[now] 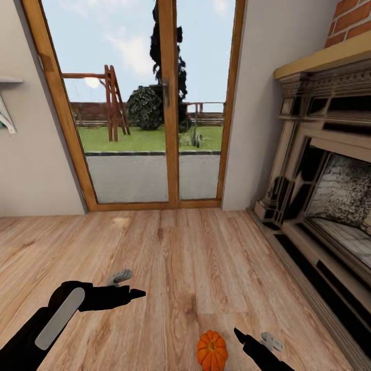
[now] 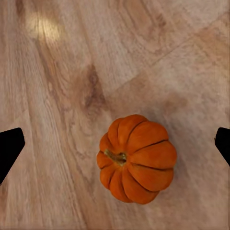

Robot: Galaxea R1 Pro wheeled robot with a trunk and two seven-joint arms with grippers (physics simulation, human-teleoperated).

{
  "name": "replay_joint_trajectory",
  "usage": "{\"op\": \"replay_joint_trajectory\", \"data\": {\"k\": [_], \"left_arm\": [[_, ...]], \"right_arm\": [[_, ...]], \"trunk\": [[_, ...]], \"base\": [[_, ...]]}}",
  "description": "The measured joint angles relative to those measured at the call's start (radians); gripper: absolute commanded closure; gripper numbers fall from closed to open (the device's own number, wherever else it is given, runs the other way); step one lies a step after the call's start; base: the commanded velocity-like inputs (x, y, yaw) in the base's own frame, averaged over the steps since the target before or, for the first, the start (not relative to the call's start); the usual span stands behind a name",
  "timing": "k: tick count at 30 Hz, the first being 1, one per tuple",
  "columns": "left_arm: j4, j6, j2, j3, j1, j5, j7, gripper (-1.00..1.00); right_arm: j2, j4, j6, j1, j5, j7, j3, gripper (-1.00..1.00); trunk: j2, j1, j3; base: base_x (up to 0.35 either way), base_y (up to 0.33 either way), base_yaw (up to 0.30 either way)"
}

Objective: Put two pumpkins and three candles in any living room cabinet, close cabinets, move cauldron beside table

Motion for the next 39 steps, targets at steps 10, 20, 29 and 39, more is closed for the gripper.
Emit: {"op": "replay_joint_trajectory", "data": {"k": [10, 20, 29, 39], "left_arm": [[0.0, 0.0, -0.001, -0.017, 0.0, 0.0, 0.0, -1.0], [-0.002, 0.0, 0.001, -0.017, 0.0, 0.001, 0.0, -1.0], [-0.002, 0.0, 0.005, -0.017, 0.0, 0.001, -0.001, -1.0], [-0.002, 0.0, 0.006, -0.017, 0.0, 0.001, -0.001, -1.0]], "right_arm": [[0.002, 0.009, -0.013, 0.0, -0.001, -0.009, -0.002, -1.0], [0.002, 0.011, -0.017, 0.0, -0.001, -0.016, -0.002, -1.0], [0.002, 0.042, -0.043, 0.0, 0.0, -0.034, 0.0, -1.0], [0.002, 0.045, -0.044, 0.0, 0.0, -0.035, 0.0, -1.0]], "trunk": [[-0.023, 0.015, -0.036], [-0.025, 0.019, -0.075], [-0.027, 0.023, -0.11], [-0.03, 0.028, -0.149]], "base": [[0.0, 0.0, 0.0], [0.0, 0.0, 0.0], [0.0, 0.0, 0.0], [0.0, 0.0, 0.0]]}}
